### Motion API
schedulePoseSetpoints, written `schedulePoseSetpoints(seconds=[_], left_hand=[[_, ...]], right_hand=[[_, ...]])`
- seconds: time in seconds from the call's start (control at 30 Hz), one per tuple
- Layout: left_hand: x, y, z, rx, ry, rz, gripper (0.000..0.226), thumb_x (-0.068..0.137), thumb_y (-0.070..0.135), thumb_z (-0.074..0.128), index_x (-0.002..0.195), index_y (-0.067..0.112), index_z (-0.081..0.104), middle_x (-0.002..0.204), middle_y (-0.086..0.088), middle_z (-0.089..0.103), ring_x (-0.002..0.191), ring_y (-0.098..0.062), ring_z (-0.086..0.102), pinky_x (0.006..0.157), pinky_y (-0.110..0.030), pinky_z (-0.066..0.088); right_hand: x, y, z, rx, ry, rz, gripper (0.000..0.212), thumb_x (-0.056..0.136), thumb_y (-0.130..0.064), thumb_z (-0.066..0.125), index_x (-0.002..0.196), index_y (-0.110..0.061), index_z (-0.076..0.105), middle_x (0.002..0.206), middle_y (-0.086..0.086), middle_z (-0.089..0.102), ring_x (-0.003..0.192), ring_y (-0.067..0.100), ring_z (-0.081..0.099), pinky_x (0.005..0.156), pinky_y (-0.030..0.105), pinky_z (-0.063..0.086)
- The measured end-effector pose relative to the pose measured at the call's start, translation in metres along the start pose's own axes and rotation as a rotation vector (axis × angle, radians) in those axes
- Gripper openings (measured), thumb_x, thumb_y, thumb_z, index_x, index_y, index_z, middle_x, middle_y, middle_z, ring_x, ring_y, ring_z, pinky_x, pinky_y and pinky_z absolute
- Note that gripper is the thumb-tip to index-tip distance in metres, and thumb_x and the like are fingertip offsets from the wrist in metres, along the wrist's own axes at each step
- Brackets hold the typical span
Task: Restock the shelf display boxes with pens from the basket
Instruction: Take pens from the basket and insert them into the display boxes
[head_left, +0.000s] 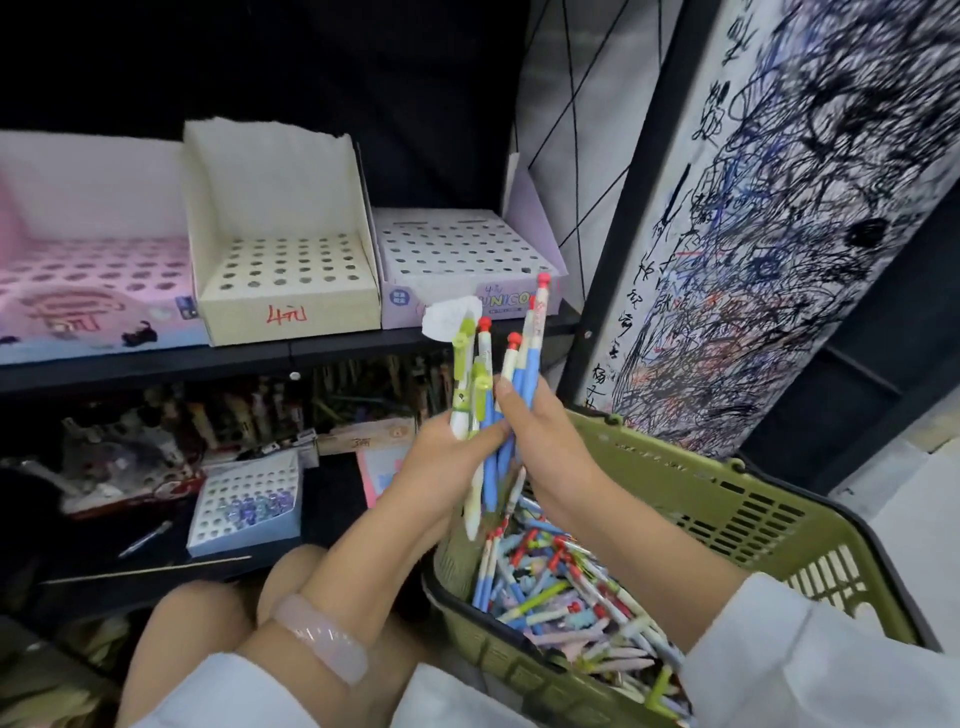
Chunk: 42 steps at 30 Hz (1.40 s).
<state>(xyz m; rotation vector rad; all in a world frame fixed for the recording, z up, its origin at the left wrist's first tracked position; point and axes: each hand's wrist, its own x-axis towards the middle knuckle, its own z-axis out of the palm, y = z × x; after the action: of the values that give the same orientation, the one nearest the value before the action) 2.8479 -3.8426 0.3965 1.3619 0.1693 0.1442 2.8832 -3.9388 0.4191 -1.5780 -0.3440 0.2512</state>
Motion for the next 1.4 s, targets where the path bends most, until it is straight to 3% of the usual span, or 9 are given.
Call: schedulePoseSetpoints(seconds=[0.1, 0.33, 0.5, 0.63, 0.73, 0.87, 1.1, 1.27, 1.4], left_hand=[[0.001, 0.022, -0.026, -0.073, 0.070, 0.068, 0.019, 0.087, 0.005, 0.060, 0.086, 0.022, 0.067, 0.075, 0.007, 0.074, 0.075, -0.006, 0.069, 0.061, -0.017, 0.054], [0.001, 0.069, -0.099, -0.061, 0.139, 0.163, 0.011, 0.085, 0.010, 0.063, 0.088, 0.020, 0.068, 0.077, 0.005, 0.074, 0.076, -0.006, 0.069, 0.063, -0.016, 0.053], [0.011, 0.098, -0.143, -0.015, 0.180, 0.164, 0.009, 0.083, 0.012, 0.065, 0.086, 0.019, 0.069, 0.077, 0.004, 0.074, 0.075, -0.008, 0.069, 0.069, -0.022, 0.052], [0.025, 0.124, -0.170, 0.077, 0.233, 0.240, 0.011, 0.083, 0.010, 0.067, 0.080, 0.021, 0.070, 0.074, 0.005, 0.074, 0.071, -0.008, 0.069, 0.066, -0.021, 0.053], [0.036, 0.140, -0.188, 0.093, 0.309, 0.259, 0.010, 0.084, 0.009, 0.065, 0.080, 0.018, 0.068, 0.068, 0.005, 0.073, 0.063, -0.007, 0.068, 0.054, -0.016, 0.051], [0.046, 0.157, -0.217, 0.175, 0.428, 0.238, 0.003, 0.087, 0.015, 0.064, 0.084, 0.016, 0.065, 0.065, 0.005, 0.072, 0.062, -0.010, 0.068, 0.051, -0.020, 0.052], [0.051, 0.176, -0.245, 0.040, 0.511, 0.199, 0.005, 0.085, 0.008, 0.064, 0.081, 0.010, 0.062, 0.054, 0.003, 0.068, 0.047, -0.008, 0.064, 0.039, -0.018, 0.046], [0.056, 0.176, -0.245, -0.012, 0.499, 0.180, 0.002, 0.084, 0.006, 0.063, 0.084, 0.008, 0.063, 0.059, 0.000, 0.070, 0.048, -0.010, 0.065, 0.040, -0.020, 0.048], [0.058, 0.177, -0.247, -0.023, 0.473, 0.164, 0.002, 0.084, 0.006, 0.064, 0.085, 0.007, 0.064, 0.060, -0.001, 0.070, 0.049, -0.010, 0.065, 0.040, -0.020, 0.047]], right_hand=[[0.009, -0.016, 0.031, -0.052, -0.110, -0.050, 0.018, 0.100, -0.031, 0.040, 0.104, -0.044, 0.050, 0.108, -0.012, 0.063, 0.100, -0.002, 0.061, 0.092, 0.022, 0.050], [0.039, -0.049, 0.099, -0.080, -0.293, -0.072, 0.016, 0.100, -0.038, 0.031, 0.113, -0.041, 0.040, 0.105, -0.022, 0.053, 0.086, -0.022, 0.053, 0.069, -0.004, 0.039], [0.067, -0.064, 0.142, -0.096, -0.346, -0.133, 0.034, 0.100, -0.044, 0.022, 0.128, -0.036, 0.038, 0.117, -0.019, 0.048, 0.107, -0.008, 0.046, 0.091, 0.007, 0.031], [0.090, -0.077, 0.172, -0.087, -0.237, -0.232, 0.028, 0.102, -0.037, 0.027, 0.094, -0.033, 0.054, 0.097, -0.009, 0.060, 0.089, 0.000, 0.057, 0.079, 0.014, 0.045], [0.112, -0.092, 0.191, -0.169, -0.129, -0.285, 0.026, 0.100, -0.031, 0.036, 0.097, -0.014, 0.056, 0.084, 0.002, 0.058, 0.073, 0.012, 0.055, 0.065, 0.023, 0.046], [0.153, -0.109, 0.199, -0.196, -0.089, -0.279, 0.019, 0.099, -0.029, 0.041, 0.096, -0.014, 0.052, 0.072, 0.002, 0.052, 0.054, 0.009, 0.048, 0.049, 0.020, 0.044], [0.211, -0.113, 0.210, -0.456, -0.088, -0.349, 0.018, 0.096, -0.024, 0.049, 0.086, -0.010, 0.051, 0.065, 0.001, 0.058, 0.056, 0.012, 0.060, 0.067, 0.032, 0.057], [0.227, -0.099, 0.221, -0.603, -0.162, -0.340, 0.020, 0.095, -0.024, 0.050, 0.093, -0.005, 0.056, 0.083, 0.015, 0.066, 0.077, 0.029, 0.067, 0.079, 0.045, 0.055], [0.236, -0.100, 0.224, -0.649, -0.174, -0.345, 0.018, 0.095, -0.024, 0.051, 0.081, -0.013, 0.051, 0.078, 0.012, 0.065, 0.069, 0.024, 0.065, 0.077, 0.041, 0.055]])
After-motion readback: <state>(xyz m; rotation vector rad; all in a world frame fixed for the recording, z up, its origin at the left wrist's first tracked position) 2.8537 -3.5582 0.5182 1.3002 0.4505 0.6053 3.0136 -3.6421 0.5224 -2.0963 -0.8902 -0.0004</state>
